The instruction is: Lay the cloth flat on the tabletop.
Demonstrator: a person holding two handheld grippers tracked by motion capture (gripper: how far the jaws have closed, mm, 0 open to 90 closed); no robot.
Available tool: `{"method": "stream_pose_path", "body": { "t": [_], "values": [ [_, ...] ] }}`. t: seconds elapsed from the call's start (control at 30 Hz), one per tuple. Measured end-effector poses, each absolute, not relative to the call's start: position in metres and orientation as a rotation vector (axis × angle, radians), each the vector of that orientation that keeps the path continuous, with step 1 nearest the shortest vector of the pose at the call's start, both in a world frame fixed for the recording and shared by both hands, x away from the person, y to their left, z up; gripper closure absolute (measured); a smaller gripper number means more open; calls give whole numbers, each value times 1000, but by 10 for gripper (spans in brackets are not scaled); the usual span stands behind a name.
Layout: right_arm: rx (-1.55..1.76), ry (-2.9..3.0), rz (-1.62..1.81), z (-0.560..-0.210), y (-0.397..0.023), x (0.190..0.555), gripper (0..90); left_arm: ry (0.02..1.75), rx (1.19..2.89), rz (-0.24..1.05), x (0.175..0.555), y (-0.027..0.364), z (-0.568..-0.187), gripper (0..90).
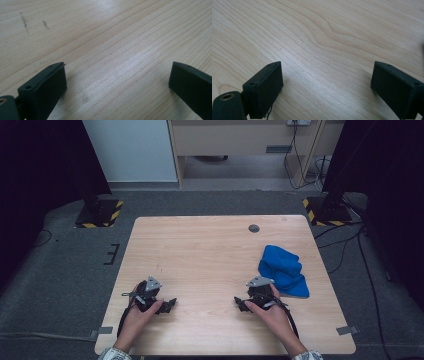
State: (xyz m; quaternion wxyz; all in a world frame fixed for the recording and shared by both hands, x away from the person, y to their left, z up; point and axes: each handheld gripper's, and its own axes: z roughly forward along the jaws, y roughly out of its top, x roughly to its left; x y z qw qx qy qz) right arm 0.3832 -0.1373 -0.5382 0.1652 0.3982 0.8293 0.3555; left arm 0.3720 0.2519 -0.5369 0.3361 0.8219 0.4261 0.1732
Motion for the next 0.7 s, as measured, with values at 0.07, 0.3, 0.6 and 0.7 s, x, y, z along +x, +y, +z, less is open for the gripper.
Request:
{"method": "stream_pose_path", "body": {
  "t": [0.07, 0.3, 0.6, 0.7],
  "values": [
    [1134, 2363, 1013, -538, -137, 383, 107, 1113, 2143, 452, 372, 252, -537, 5],
    [1134, 2360, 1014, -538, -138, 383, 107, 1114, 2142, 454, 370, 252, -537, 4],
    [1124, 2379, 996, -536, -143, 383, 93, 1109, 2146, 452, 369, 252, -537, 3],
    [1125, 2344, 1019, -526, -150, 384, 98, 1106, 2146, 452, 369, 252, -537, 3]
  ]
}}
